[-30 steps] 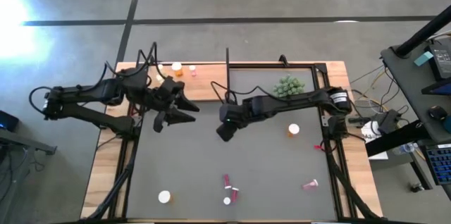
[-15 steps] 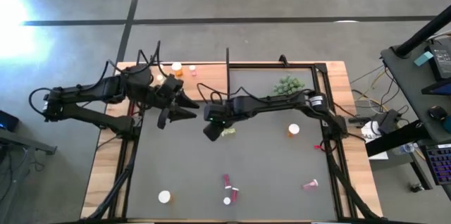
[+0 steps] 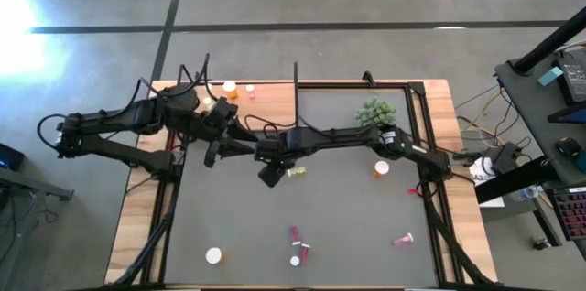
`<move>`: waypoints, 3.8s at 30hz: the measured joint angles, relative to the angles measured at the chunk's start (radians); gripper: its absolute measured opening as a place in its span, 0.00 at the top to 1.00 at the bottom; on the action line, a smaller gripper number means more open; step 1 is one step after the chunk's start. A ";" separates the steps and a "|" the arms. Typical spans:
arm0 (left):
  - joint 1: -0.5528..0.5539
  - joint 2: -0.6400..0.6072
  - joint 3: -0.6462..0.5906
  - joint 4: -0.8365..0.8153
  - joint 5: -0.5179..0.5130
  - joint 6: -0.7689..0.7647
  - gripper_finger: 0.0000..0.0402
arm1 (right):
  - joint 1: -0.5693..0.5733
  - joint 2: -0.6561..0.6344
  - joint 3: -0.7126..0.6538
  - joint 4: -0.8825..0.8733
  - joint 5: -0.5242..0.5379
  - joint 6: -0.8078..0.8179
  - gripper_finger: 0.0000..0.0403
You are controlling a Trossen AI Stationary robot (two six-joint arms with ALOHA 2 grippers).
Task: Pick and place medicine bottles onto shelf by color
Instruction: Put the bottom right blue pill bottle on the shelf
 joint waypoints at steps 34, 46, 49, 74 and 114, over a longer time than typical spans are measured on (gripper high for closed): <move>0.000 0.001 0.000 -0.002 0.005 0.001 0.54 | 0.000 0.030 0.003 -0.003 0.000 -0.001 0.68; 0.000 0.001 0.000 -0.002 0.005 0.001 0.54 | 0.000 0.030 -0.005 0.003 0.007 -0.001 0.66; 0.000 0.001 0.000 -0.002 0.004 0.001 0.54 | 0.000 0.031 -0.007 0.002 0.008 -0.002 0.63; 0.000 0.002 0.000 -0.002 -0.020 0.051 0.54 | 0.001 -0.095 0.022 -0.128 0.010 -0.151 0.47; -0.010 0.327 -0.079 -0.096 -0.269 0.366 0.55 | 0.171 -0.786 -0.955 0.071 0.131 -0.013 0.48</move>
